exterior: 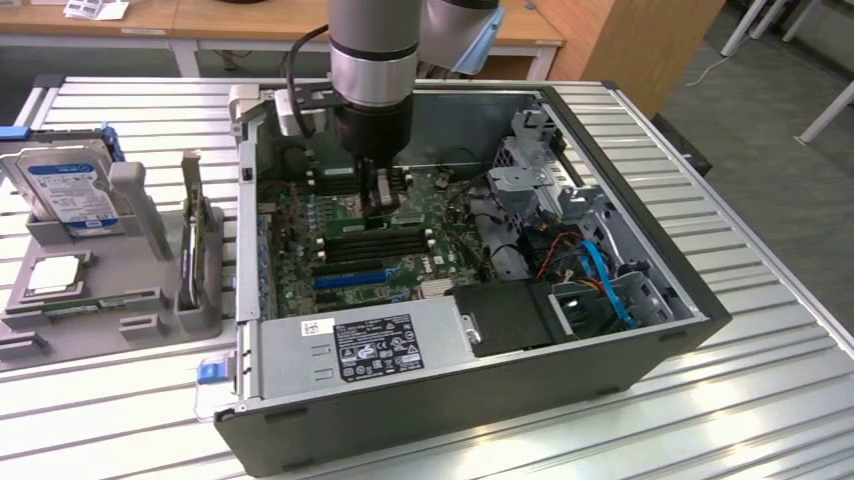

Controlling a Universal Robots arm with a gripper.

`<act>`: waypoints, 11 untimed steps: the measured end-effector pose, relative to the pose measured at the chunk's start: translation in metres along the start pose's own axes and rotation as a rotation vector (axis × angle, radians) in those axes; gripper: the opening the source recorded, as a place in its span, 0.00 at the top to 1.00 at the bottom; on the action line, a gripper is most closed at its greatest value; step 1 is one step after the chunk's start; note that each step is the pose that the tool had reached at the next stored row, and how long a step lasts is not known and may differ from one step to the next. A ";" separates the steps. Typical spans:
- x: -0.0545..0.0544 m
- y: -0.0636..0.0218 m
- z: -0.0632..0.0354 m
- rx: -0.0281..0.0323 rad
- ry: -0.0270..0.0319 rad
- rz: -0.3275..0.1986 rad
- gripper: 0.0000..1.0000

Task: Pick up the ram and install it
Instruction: 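Insert the ram into the slot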

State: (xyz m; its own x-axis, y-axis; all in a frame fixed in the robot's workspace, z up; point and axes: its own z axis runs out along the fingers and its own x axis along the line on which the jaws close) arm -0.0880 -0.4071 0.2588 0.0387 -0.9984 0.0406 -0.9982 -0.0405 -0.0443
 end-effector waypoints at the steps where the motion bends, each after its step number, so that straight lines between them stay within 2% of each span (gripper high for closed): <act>1: -0.001 0.0005 0.0002 -0.0001 0.0001 0.002 0.87; 5: -0.002 0.0007 0.0013 0.0000 0.0000 0.003 0.87; 11: -0.003 0.0011 0.0120 0.0000 0.0000 0.003 0.87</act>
State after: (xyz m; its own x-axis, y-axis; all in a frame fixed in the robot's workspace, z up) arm -0.0887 -0.4049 0.2466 0.0356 -0.9985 0.0404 -0.9983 -0.0374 -0.0444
